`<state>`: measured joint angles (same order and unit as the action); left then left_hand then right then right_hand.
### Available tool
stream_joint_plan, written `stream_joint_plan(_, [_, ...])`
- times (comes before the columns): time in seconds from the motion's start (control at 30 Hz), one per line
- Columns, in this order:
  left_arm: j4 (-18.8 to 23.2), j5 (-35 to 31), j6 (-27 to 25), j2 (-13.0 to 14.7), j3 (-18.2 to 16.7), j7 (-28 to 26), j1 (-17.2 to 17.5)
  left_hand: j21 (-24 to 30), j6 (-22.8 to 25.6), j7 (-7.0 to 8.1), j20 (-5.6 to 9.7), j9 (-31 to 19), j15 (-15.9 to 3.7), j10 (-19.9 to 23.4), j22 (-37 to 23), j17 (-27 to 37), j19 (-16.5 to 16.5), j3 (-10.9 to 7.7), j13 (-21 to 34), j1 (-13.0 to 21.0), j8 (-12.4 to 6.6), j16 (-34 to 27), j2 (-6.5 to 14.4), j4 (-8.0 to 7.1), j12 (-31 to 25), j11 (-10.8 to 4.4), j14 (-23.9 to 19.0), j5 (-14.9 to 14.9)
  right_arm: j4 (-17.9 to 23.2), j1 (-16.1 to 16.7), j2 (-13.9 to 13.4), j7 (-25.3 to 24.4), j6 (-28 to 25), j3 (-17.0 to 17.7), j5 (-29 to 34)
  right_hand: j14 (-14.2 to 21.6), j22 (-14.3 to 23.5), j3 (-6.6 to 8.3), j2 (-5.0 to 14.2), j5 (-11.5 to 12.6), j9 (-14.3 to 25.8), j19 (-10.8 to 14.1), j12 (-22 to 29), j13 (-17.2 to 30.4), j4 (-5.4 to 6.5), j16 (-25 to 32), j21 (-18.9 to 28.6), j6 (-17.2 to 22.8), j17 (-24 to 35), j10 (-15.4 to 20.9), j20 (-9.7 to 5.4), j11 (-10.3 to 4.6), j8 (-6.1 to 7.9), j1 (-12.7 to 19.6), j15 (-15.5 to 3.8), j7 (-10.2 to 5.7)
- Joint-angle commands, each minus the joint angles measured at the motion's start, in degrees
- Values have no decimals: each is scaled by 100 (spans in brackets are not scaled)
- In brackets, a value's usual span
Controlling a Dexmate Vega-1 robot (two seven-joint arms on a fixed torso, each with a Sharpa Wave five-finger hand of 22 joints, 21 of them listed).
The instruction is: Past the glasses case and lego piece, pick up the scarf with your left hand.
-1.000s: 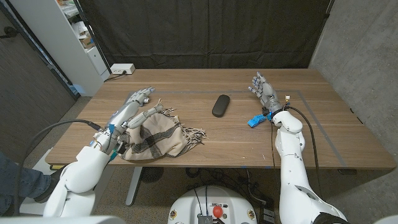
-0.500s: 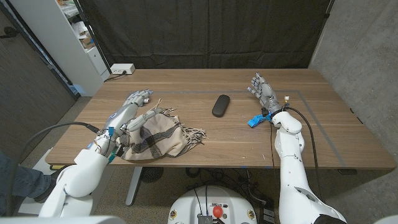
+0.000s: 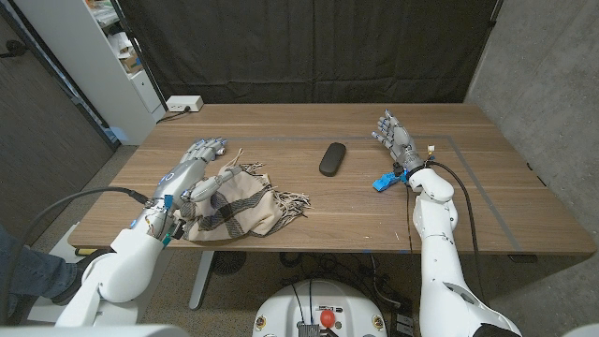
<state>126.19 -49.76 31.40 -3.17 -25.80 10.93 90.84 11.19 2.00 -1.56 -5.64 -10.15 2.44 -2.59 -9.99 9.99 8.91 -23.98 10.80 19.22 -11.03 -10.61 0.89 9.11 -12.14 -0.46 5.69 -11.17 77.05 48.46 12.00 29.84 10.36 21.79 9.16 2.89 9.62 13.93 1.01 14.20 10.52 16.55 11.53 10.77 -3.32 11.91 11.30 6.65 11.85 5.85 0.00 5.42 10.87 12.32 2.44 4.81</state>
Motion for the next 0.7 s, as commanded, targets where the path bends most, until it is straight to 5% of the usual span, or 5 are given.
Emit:
stream_joint_plan(0.03, [101, -397, -242, 30, 126, -317, 120, 76, -30, 100, -284, -22, 85, -19, -30, 24, -120, 14, 23, 110, 26, -26, -50, 35, 15, 104, -42, -54, -94, -37, -17, 1, 13, 2, -2, 38, 18, 5, -3, 24, 27, 17, -9, 17, -33, 40, 5, 26, 25, 40, 30, -1, 36, 57, 15, 16])
stream_joint_plan(0.23, [189, -539, -497, 77, 209, -267, 165, 120, -39, 185, -595, -25, 197, -32, -42, 33, -285, 58, 31, 149, 21, -51, -147, 20, 14, 126, -135, -61, -146, -59, -18, -14, 5, 19, 8, 32, 18, 0, -5, 25, 27, -3, -14, 18, -38, 35, -7, 24, 27, 32, 46, -4, 35, 53, 27, 10])
stream_joint_plan(0.7, [531, -1033, -1006, 172, 367, -234, 363, 193, -103, 296, -668, -31, 390, -23, -70, 44, -547, 156, 48, 158, 28, -85, -338, 9, -4, 189, -281, -72, -158, -95, -36, -22, -41, 31, 50, -16, 19, -7, -3, 26, 27, -64, -21, 19, -44, 13, -33, 22, 31, 18, 71, 20, 34, 44, 46, 4])
